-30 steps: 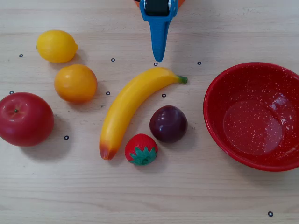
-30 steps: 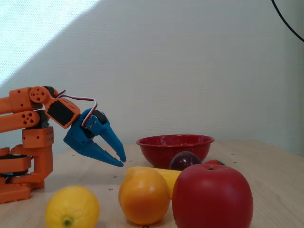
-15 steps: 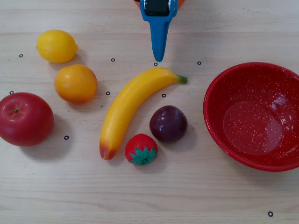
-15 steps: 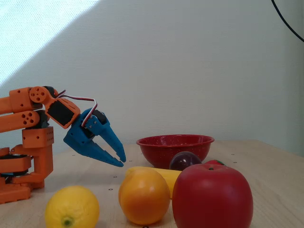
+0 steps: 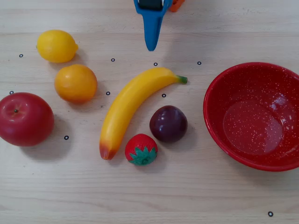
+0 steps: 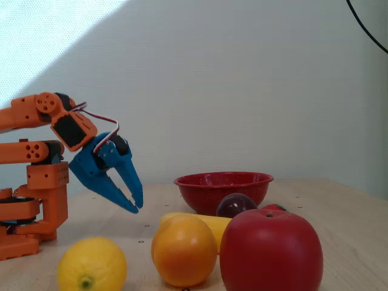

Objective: Put the lemon in the red bowl.

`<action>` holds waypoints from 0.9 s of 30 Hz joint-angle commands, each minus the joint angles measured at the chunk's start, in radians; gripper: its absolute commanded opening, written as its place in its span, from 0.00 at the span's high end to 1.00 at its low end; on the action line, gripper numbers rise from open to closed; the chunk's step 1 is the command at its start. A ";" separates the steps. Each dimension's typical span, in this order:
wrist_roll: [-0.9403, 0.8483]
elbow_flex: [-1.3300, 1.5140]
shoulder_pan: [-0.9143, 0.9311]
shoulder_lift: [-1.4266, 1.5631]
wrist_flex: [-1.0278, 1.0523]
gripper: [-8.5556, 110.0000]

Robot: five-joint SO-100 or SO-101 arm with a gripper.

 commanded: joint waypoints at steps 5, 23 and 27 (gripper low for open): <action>0.167 -0.373 -0.072 -0.219 0.126 0.93; 0.437 -1.088 -0.360 -0.821 0.488 0.93; 0.532 -1.187 -0.459 -0.933 0.558 0.93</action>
